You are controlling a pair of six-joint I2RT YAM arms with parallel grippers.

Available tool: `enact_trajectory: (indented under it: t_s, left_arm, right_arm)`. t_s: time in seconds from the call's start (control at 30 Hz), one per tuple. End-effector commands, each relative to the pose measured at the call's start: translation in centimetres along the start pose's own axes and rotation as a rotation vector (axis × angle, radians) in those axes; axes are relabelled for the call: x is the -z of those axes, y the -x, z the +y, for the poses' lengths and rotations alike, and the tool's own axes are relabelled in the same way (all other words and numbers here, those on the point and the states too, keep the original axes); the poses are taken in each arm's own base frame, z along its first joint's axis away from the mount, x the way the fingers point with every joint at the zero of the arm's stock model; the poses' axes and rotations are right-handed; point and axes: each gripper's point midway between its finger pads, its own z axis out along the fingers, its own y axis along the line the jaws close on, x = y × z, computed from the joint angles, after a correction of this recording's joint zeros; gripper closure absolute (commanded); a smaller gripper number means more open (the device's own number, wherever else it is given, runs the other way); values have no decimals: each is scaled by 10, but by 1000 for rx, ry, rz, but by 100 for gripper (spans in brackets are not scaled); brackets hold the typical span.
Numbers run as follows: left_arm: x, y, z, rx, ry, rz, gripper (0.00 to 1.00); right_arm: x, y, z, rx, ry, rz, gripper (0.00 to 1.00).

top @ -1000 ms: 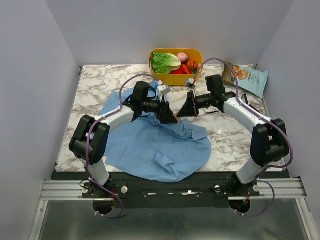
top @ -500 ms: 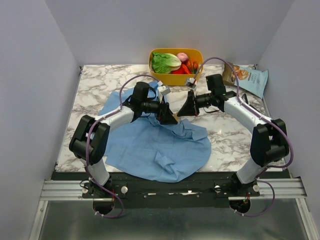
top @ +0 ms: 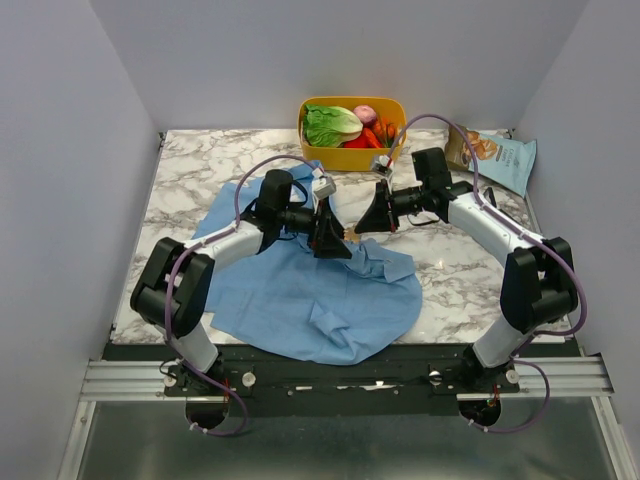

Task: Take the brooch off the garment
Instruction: Close the brooch.

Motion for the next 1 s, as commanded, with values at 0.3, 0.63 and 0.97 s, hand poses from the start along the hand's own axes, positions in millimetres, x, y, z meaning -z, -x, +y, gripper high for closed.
enact_trajectory:
  t_s: [0.3, 0.63, 0.97]
  left_arm:
    - [7, 29, 2, 7, 8, -148, 7]
    - [5, 25, 7, 33, 9, -139, 22]
    - [2, 21, 16, 40, 44, -118, 34]
  right_arm:
    - [2, 4, 14, -3, 100, -6, 99]
    - [3, 6, 12, 10, 85, -6, 99]
    - [2, 5, 8, 6, 62, -2, 99]
